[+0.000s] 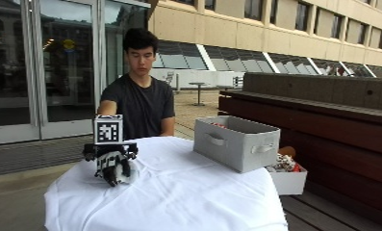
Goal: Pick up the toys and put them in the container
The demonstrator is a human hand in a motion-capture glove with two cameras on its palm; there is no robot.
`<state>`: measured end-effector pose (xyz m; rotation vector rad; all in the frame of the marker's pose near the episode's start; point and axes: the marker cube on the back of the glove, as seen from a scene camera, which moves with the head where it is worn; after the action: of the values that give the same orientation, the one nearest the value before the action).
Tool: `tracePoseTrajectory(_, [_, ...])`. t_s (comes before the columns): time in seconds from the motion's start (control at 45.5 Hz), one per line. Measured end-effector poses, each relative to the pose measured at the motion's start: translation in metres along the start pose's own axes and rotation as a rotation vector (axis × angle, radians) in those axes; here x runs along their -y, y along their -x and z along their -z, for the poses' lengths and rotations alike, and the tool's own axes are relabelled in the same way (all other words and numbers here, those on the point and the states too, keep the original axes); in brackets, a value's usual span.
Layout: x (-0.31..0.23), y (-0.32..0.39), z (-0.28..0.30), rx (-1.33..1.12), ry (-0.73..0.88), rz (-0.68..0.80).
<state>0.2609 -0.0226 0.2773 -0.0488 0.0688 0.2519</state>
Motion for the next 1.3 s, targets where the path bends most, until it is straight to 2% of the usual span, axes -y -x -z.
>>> tracePoseTrajectory(0.044, [0.000,0.002,0.000,0.044,0.019,-0.012])
tracePoseTrajectory(0.154, [-0.008,0.012,0.013,0.126,0.203,-0.083])
tracePoseTrajectory(0.286, [-0.002,0.028,0.055,0.126,0.222,-0.085])
tracePoseTrajectory(0.396, [0.006,0.049,0.114,0.134,0.145,-0.089])
tracePoseTrajectory(0.506, [0.008,0.069,0.172,0.140,0.095,-0.006])
tracePoseTrajectory(0.616, [0.020,0.099,0.228,0.135,-0.084,0.007])
tracePoseTrajectory(0.725, [0.001,0.146,0.284,0.148,-0.093,0.049])
tracePoseTrajectory(0.879, [-0.026,0.216,0.330,0.175,-0.115,0.138])
tracePoseTrajectory(1.033, [-0.053,0.292,0.349,0.163,-0.123,0.226])
tracePoseTrajectory(1.297, [-0.072,0.382,0.333,0.167,-0.104,0.330])
